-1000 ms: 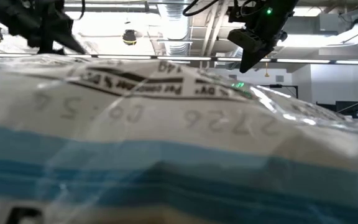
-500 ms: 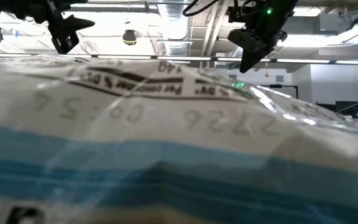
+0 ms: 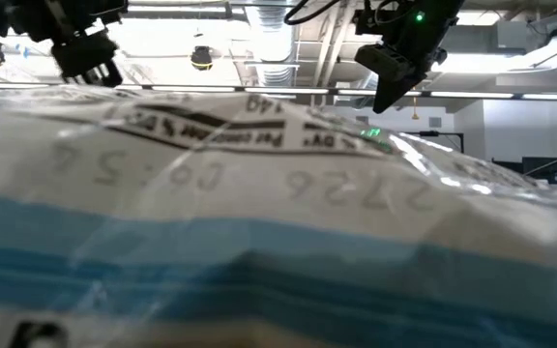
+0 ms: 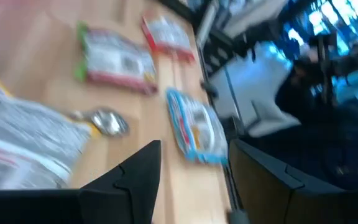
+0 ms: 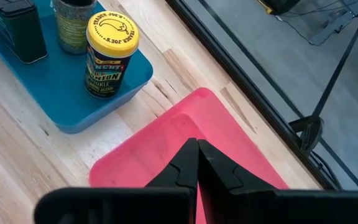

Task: Pick & Place Food Item
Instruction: Put the black spoon into the green bin

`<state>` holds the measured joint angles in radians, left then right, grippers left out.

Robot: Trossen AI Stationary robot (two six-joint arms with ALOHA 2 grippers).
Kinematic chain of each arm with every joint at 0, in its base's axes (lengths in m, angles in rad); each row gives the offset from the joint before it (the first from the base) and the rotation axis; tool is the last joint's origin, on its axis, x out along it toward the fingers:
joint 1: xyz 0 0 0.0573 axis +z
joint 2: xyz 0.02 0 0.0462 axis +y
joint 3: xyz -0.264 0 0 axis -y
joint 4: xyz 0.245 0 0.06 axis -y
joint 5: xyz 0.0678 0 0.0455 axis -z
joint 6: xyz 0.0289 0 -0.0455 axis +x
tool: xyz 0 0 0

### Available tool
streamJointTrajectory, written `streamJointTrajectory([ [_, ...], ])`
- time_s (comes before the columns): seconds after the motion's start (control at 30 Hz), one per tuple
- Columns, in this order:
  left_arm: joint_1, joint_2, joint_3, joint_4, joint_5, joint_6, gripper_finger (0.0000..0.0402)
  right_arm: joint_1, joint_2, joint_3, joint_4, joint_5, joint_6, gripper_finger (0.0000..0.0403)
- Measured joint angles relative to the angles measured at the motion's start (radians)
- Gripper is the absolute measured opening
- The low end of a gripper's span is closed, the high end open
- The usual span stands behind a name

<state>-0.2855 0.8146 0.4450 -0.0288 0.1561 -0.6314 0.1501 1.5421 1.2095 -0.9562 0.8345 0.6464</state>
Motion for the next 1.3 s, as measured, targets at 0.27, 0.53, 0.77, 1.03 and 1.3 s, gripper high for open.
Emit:
streamJointTrajectory([
  [0.27, -0.098, 0.125, 0.000, -0.058, 0.043, -0.041, 0.0185, 0.000, 0.000, 0.000, 0.000, 0.000, 0.000, 0.0000],
  [0.53, -0.106, 0.294, 0.000, -0.083, 0.025, -0.110, 0.0185, 0.000, 0.000, 0.000, 0.000, 0.000, -0.001, 0.0000],
  [0.77, -0.106, 0.401, 0.000, -0.084, 0.025, -0.110, 0.0185, 0.000, 0.000, 0.000, 0.000, 0.000, -0.001, 0.0000],
  [1.03, -0.106, 0.454, 0.000, -0.081, 0.011, -0.109, 0.0185, 0.000, 0.000, 0.000, 0.000, 0.000, -0.001, 0.0000],
  [1.3, -0.106, 0.511, 0.000, -0.016, 0.014, -0.107, 0.0185, 0.000, 0.000, 0.000, 0.000, 0.000, 0.000, 0.0000],
])
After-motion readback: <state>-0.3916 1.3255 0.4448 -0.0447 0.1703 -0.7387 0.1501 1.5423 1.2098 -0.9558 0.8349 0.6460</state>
